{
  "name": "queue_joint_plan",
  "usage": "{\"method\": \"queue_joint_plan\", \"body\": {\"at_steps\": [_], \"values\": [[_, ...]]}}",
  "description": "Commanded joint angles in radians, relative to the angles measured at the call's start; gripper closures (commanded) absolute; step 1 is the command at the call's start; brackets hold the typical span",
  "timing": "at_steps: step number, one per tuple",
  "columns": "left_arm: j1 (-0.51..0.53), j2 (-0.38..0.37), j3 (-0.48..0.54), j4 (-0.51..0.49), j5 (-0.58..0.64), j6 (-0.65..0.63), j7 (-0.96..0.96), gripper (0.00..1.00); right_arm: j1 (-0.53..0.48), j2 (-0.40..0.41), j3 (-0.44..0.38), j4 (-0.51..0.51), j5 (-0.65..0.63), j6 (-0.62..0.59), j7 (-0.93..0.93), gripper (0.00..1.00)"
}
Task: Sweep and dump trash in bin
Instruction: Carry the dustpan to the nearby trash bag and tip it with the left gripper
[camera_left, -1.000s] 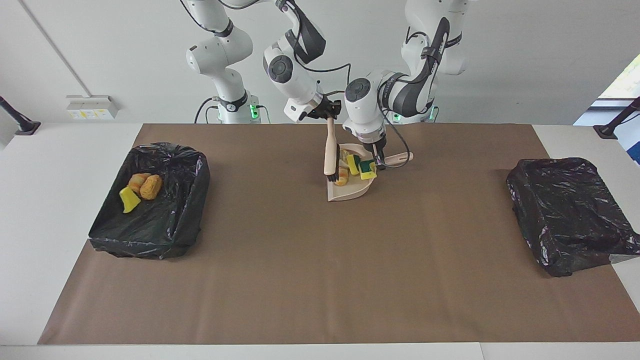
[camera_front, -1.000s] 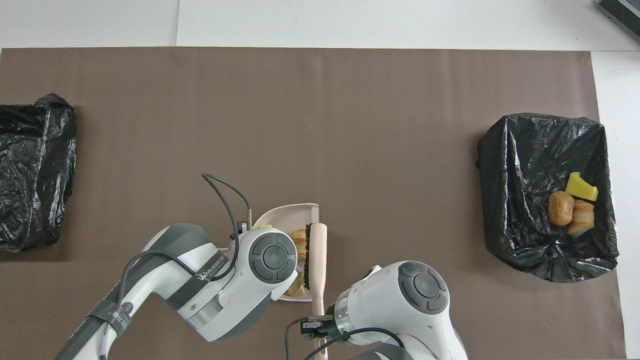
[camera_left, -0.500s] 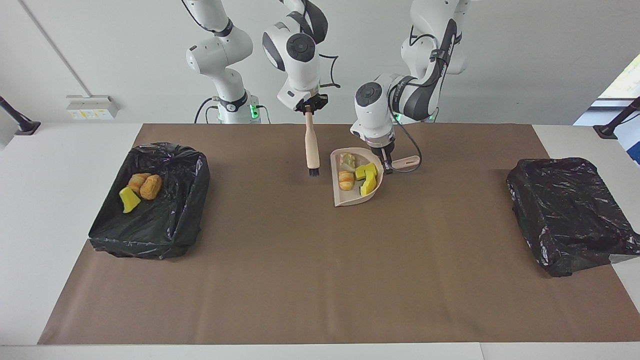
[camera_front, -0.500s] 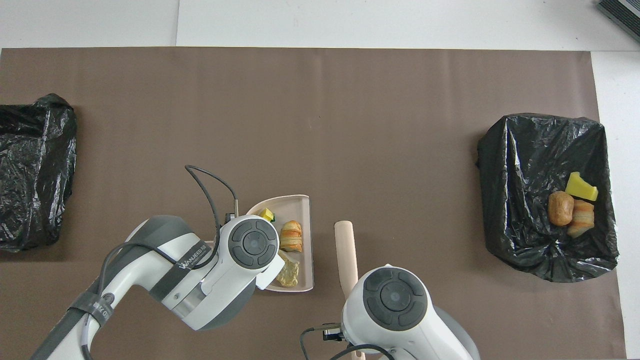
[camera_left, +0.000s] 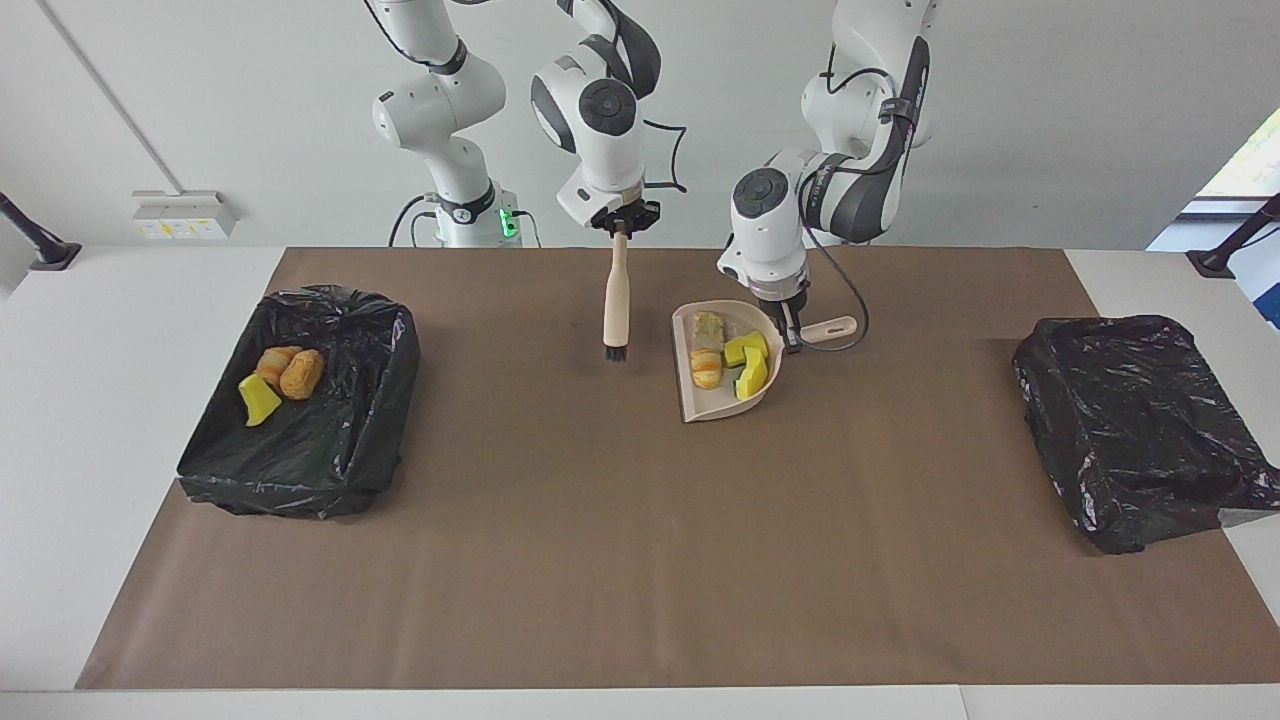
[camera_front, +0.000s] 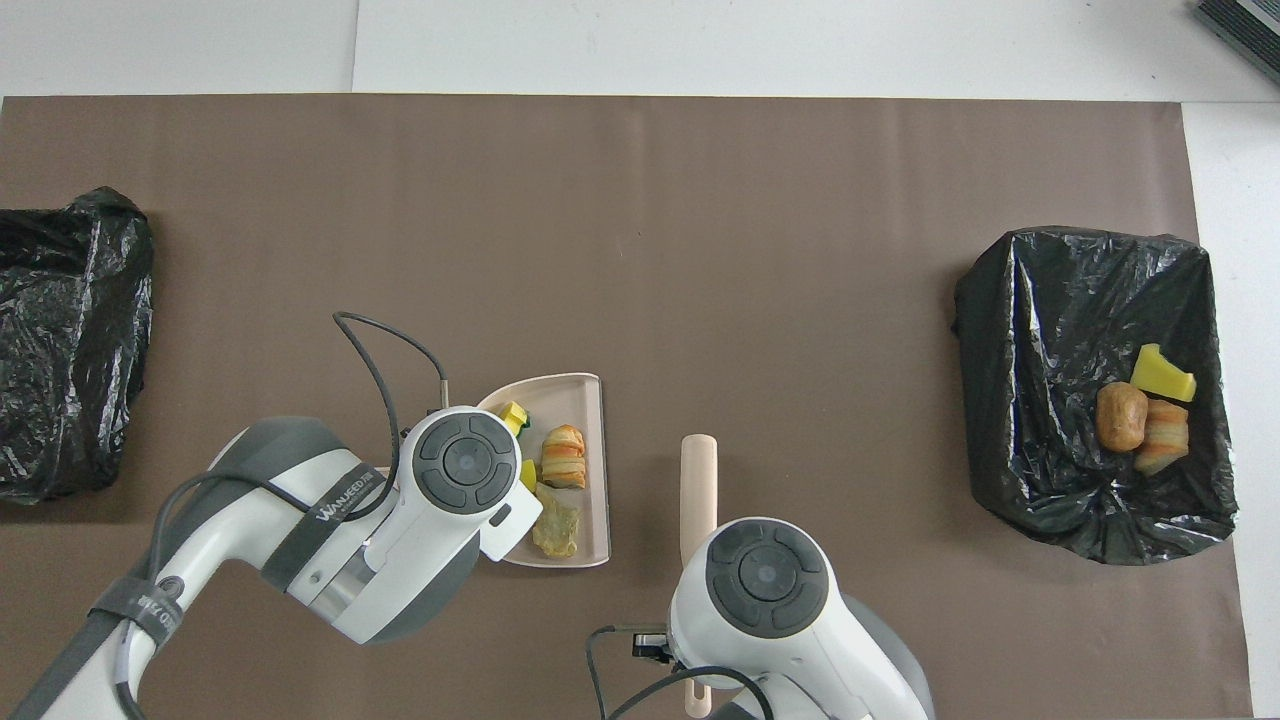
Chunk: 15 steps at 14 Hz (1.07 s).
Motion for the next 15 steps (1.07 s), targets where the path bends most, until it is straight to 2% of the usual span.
{"method": "queue_joint_plan", "body": {"at_steps": [1, 5, 8, 12, 15], "values": [[0.054, -0.058, -0.001, -0.008, 0.01, -0.002, 0.072, 1.0, 0.018, 0.02, 0.01, 0.021, 0.008, 0.025, 0.015, 1.0], [0.227, -0.139, 0.0, -0.008, -0.013, -0.04, 0.288, 1.0, 0.127, 0.114, 0.012, 0.012, -0.003, 0.155, 0.044, 1.0], [0.371, -0.165, 0.0, 0.009, -0.04, -0.045, 0.473, 1.0, 0.15, 0.122, 0.01, -0.005, -0.009, 0.169, 0.055, 1.0], [0.583, -0.152, 0.002, 0.133, -0.042, -0.107, 0.639, 1.0, 0.173, 0.118, 0.012, -0.069, -0.005, 0.282, 0.061, 1.0], [0.773, -0.066, 0.002, 0.301, -0.072, -0.151, 0.801, 1.0, 0.165, 0.128, 0.012, -0.071, -0.002, 0.29, 0.057, 1.0]]}}
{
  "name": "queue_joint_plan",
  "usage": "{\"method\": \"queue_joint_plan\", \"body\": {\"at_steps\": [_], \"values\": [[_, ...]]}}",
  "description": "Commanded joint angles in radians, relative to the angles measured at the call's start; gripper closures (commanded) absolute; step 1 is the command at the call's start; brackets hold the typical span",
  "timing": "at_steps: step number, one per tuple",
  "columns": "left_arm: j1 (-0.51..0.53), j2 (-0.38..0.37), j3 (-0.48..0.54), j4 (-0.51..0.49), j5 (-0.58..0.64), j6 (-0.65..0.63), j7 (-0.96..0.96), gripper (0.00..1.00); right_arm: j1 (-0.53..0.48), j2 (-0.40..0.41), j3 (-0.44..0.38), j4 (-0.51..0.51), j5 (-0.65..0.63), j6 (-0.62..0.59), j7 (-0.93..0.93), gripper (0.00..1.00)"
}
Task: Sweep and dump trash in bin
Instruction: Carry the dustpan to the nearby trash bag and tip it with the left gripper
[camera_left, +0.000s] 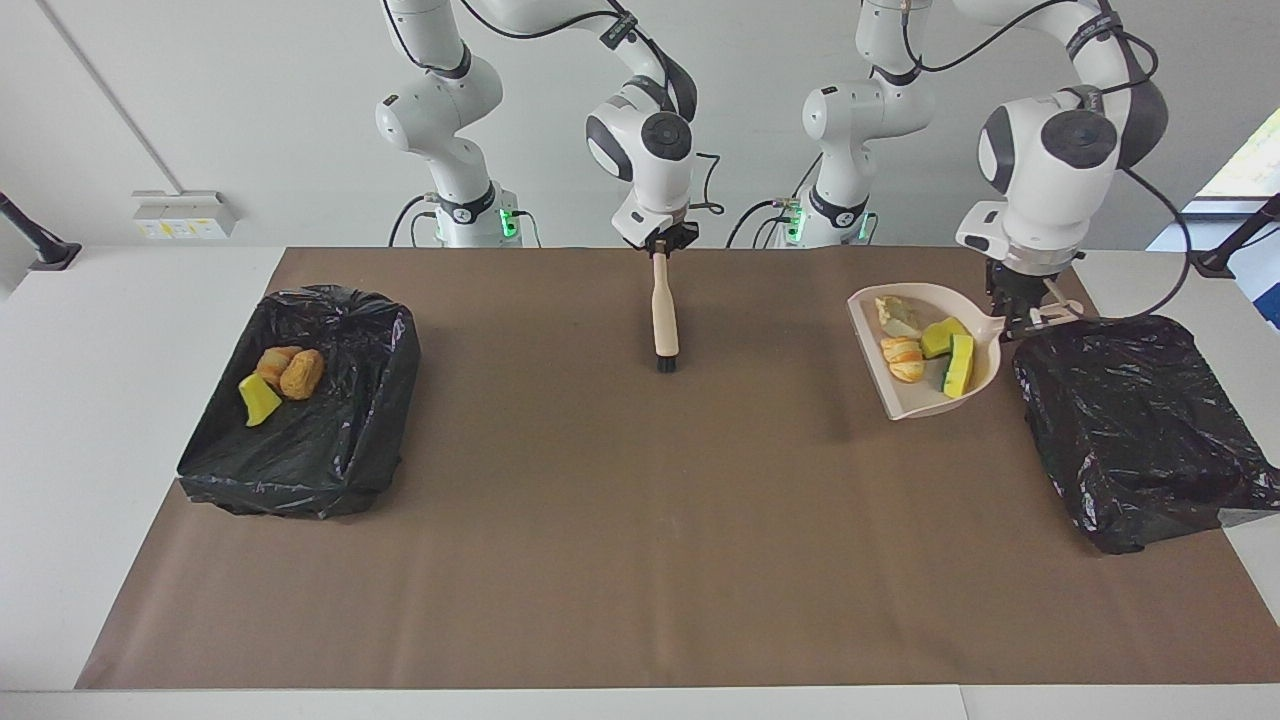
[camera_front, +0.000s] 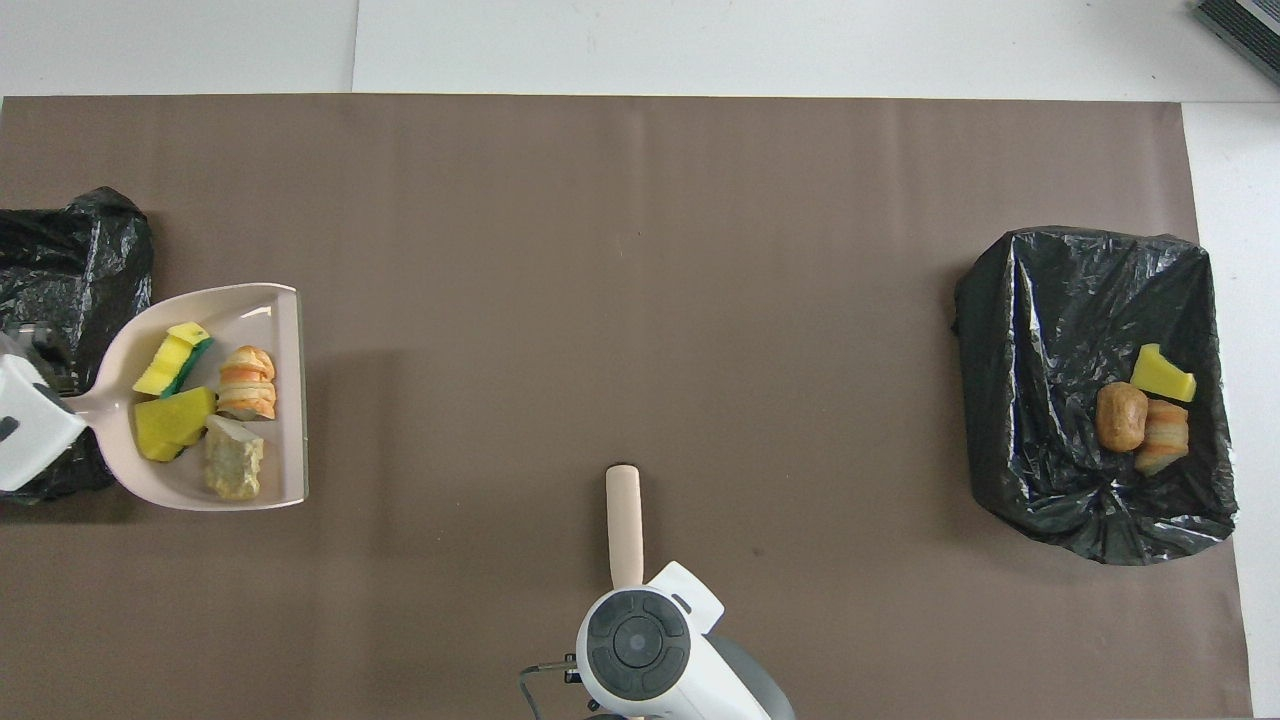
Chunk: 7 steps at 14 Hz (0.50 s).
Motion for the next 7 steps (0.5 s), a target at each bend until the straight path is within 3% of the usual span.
{"method": "queue_joint_plan", "body": {"at_steps": [1, 2, 3, 4, 5, 7], "values": [[0.18, 0.113, -0.016, 0.194, -0.071, -0.052, 0.18, 1.0, -0.005, -0.009, 0.003, -0.015, -0.001, 0.025, 0.026, 1.0], [0.217, 0.128, -0.016, 0.225, -0.092, -0.043, 0.202, 1.0, -0.005, -0.008, 0.004, -0.017, -0.001, 0.025, 0.023, 1.0], [0.233, 0.141, -0.016, 0.246, -0.096, -0.046, 0.202, 1.0, -0.007, -0.006, 0.003, -0.017, 0.002, 0.025, 0.025, 0.78], [0.26, 0.16, -0.01, 0.281, -0.09, -0.047, 0.207, 1.0, -0.008, -0.003, 0.003, -0.011, 0.005, 0.026, 0.026, 0.29], [0.294, 0.183, -0.006, 0.315, -0.083, -0.043, 0.237, 1.0, -0.008, 0.004, 0.003, 0.003, 0.005, 0.025, 0.023, 0.0], [0.317, 0.249, -0.006, 0.39, -0.041, -0.021, 0.362, 1.0, -0.034, 0.011, -0.005, 0.049, 0.002, 0.016, 0.017, 0.0]]}}
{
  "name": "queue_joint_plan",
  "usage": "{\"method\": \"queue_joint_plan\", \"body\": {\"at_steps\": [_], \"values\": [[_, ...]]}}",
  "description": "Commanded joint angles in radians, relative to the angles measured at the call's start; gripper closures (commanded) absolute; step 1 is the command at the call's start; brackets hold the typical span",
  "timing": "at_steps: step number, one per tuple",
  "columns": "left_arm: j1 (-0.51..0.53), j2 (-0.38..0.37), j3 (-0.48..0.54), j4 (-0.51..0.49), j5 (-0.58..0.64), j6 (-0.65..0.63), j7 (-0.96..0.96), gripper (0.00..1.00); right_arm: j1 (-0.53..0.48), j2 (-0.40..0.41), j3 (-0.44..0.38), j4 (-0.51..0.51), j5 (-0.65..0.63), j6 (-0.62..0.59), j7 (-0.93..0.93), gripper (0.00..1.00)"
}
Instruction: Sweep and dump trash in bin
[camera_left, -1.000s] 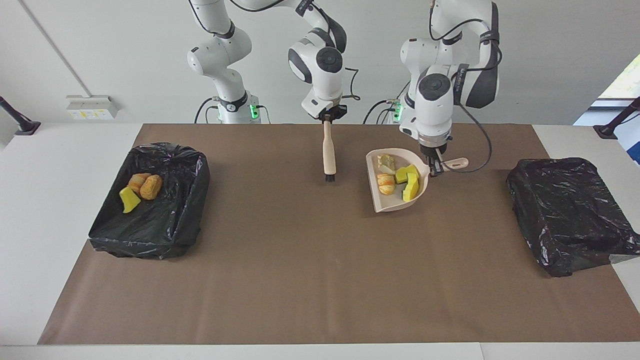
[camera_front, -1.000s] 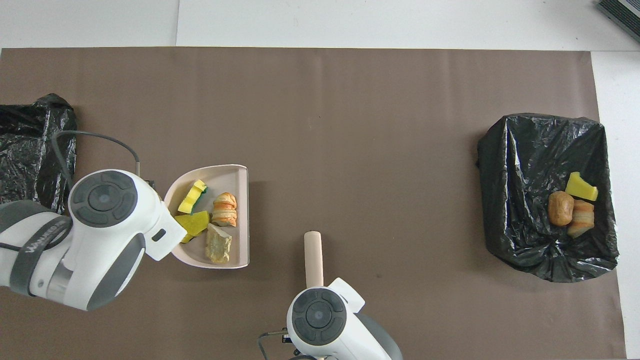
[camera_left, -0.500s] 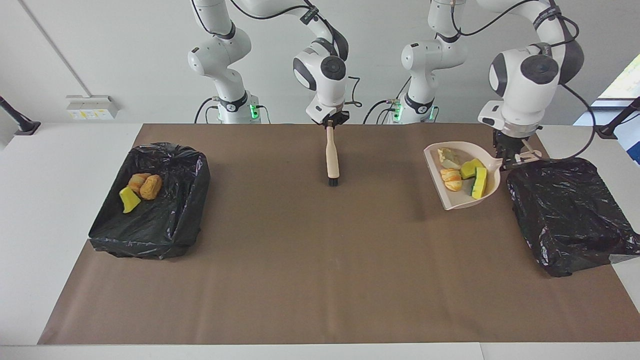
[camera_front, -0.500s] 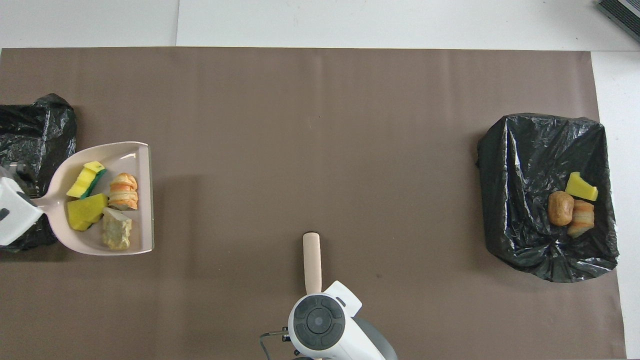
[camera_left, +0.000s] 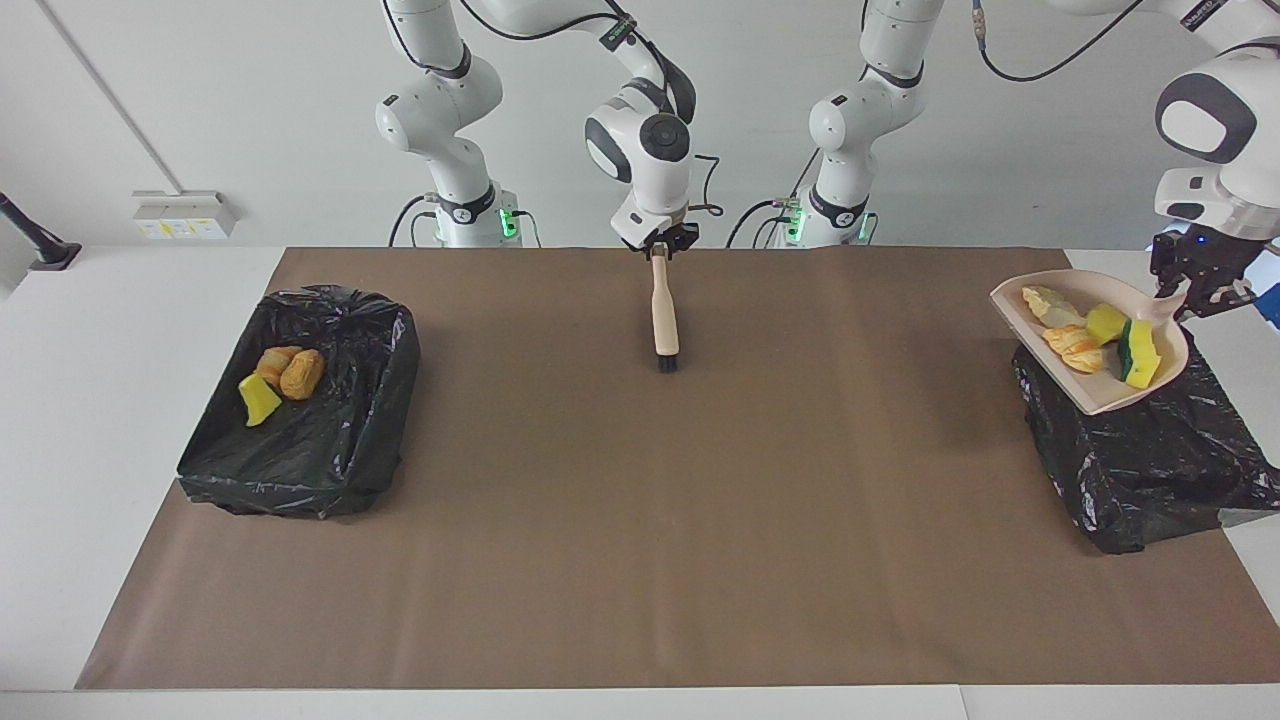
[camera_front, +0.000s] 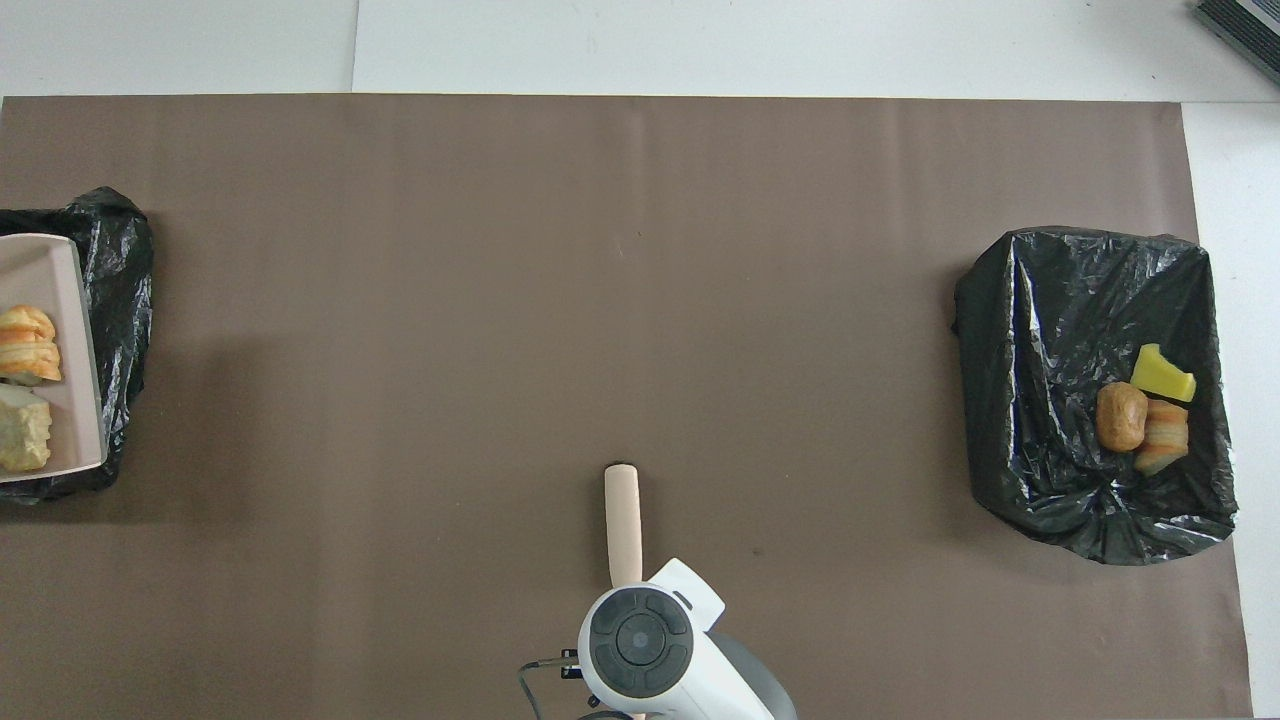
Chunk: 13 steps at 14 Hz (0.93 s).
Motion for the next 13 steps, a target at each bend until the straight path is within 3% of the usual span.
{"method": "queue_joint_plan", "body": {"at_steps": [1, 3, 6, 9, 13], "values": [[0.038, 0.107, -0.012, 0.133, 0.074, 0.011, 0.126, 1.0, -0.066, 0.001, 0.001, 0.056, -0.003, 0.0, 0.012, 0.0], [0.047, 0.144, -0.01, 0.146, 0.161, 0.099, 0.134, 1.0, -0.128, -0.033, 0.0, 0.081, -0.009, -0.019, 0.01, 0.0], [0.051, 0.167, -0.006, 0.143, 0.414, 0.228, 0.131, 1.0, -0.229, -0.051, -0.007, 0.134, -0.088, -0.054, 0.012, 0.0], [0.053, 0.189, -0.006, 0.131, 0.566, 0.238, 0.12, 1.0, -0.371, -0.045, -0.004, 0.22, -0.22, -0.137, -0.014, 0.0], [0.035, 0.2, -0.006, 0.114, 0.709, 0.236, 0.051, 1.0, -0.545, -0.05, -0.016, 0.278, -0.241, -0.152, -0.216, 0.0]]}}
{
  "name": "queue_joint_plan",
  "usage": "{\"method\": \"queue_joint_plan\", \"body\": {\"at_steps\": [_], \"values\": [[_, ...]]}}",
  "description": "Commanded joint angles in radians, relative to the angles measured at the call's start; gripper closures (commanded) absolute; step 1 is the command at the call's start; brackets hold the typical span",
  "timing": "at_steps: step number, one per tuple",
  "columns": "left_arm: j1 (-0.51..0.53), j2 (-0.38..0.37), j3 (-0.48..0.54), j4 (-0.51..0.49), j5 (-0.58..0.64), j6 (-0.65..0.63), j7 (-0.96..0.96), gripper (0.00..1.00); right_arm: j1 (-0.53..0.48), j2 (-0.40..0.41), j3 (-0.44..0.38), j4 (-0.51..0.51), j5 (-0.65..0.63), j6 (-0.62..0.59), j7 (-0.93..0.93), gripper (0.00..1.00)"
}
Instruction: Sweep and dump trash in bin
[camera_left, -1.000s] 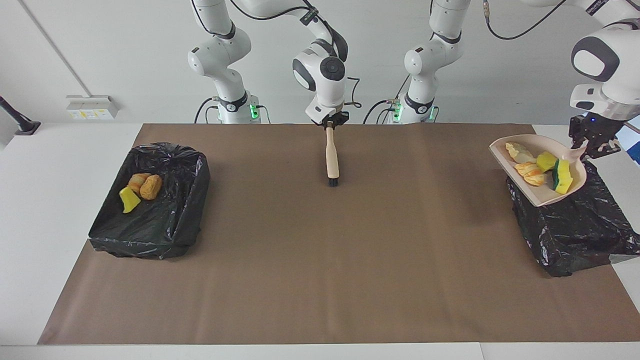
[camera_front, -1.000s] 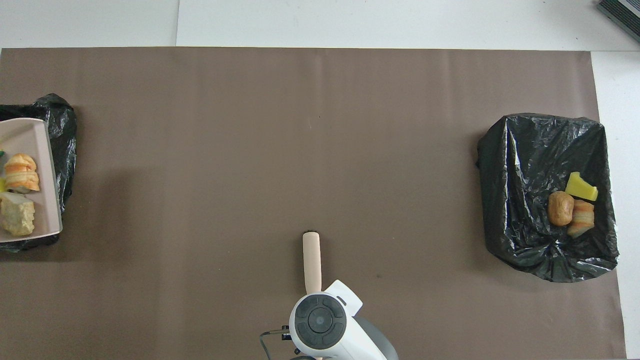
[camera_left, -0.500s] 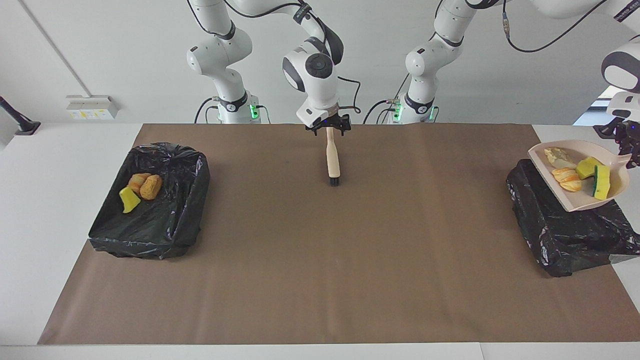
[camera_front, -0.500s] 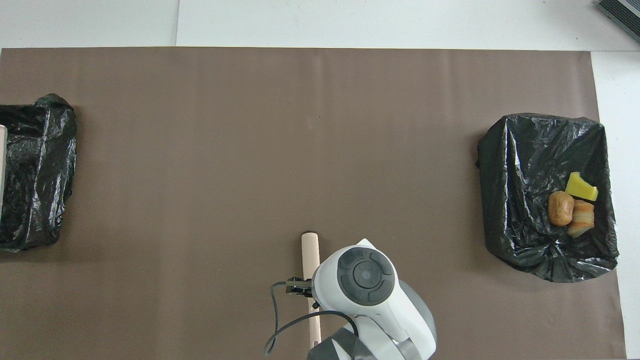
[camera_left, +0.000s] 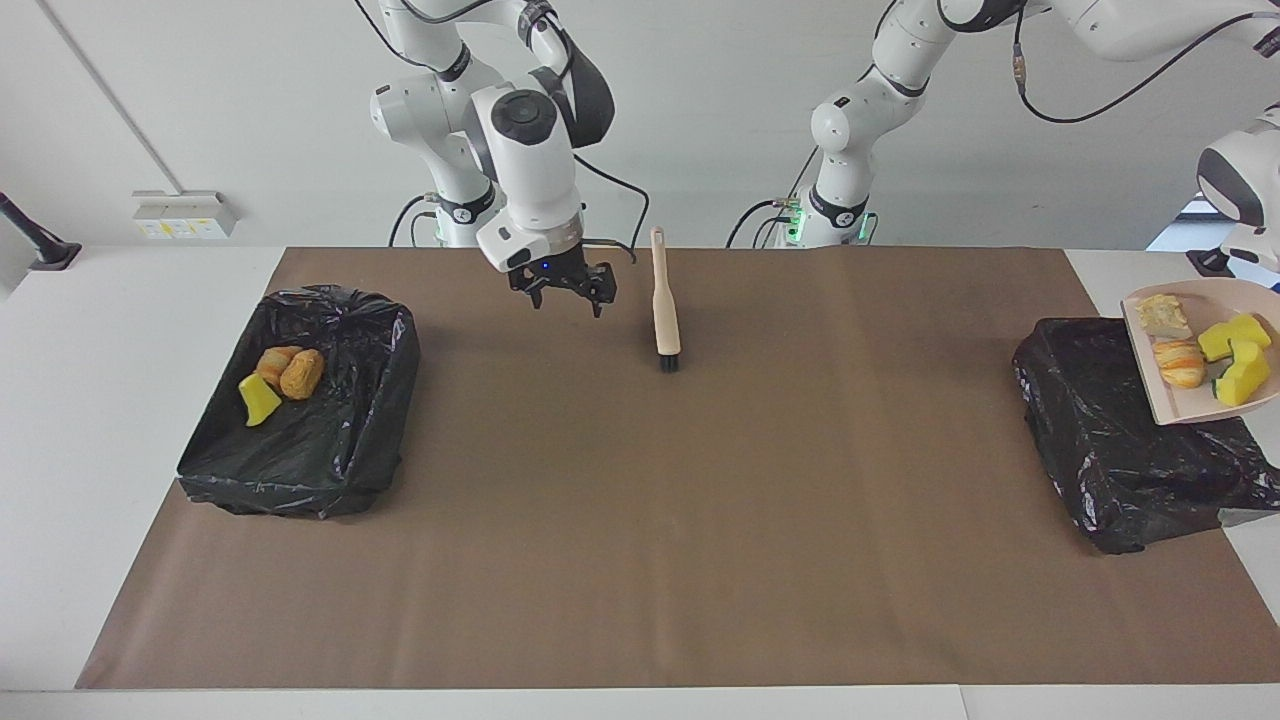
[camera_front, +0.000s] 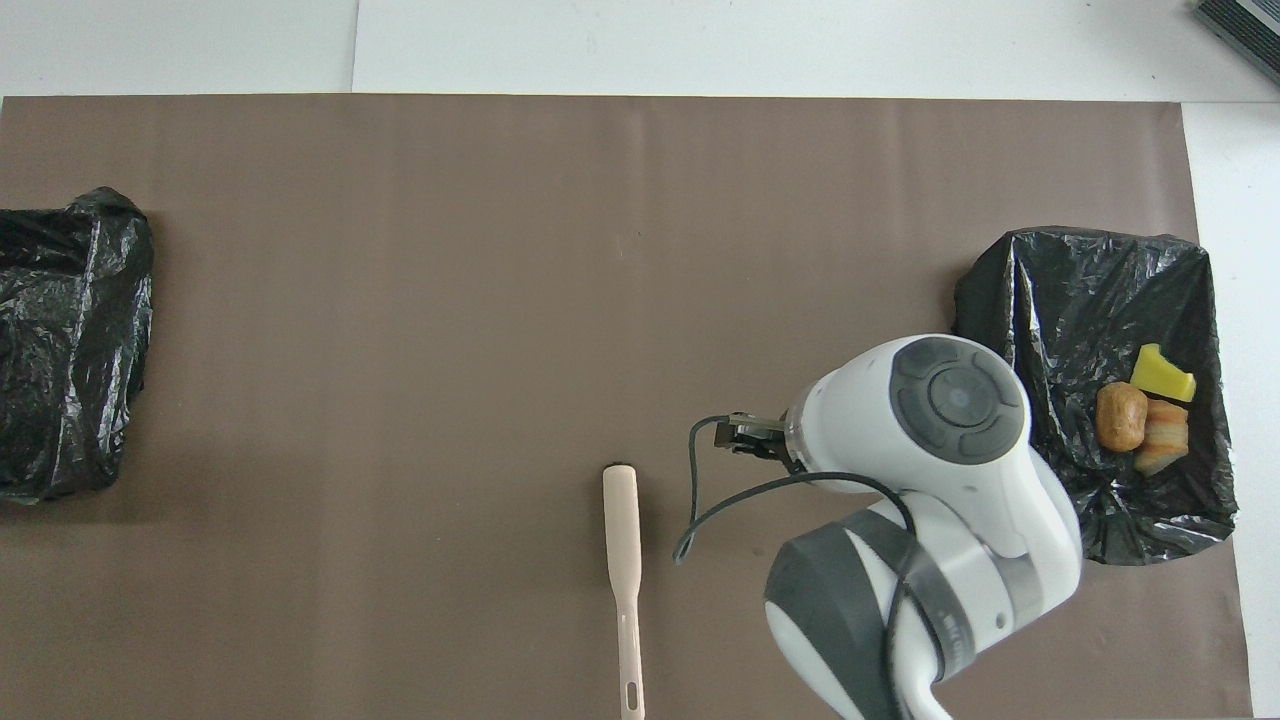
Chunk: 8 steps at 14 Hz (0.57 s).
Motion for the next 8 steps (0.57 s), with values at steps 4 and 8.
{"method": "queue_joint_plan", "body": {"at_steps": [4, 8], "values": [[-0.021, 0.006, -0.002, -0.01, 0.128, 0.019, -0.094, 1.0, -0.082, 0.002, -0.106, 0.164, -0.084, -0.145, -0.225, 0.0], [-0.064, 0.001, -0.001, -0.022, 0.234, 0.0, -0.207, 1.0, -0.1, -0.004, -0.204, 0.276, -0.094, -0.248, -0.312, 0.0]]}}
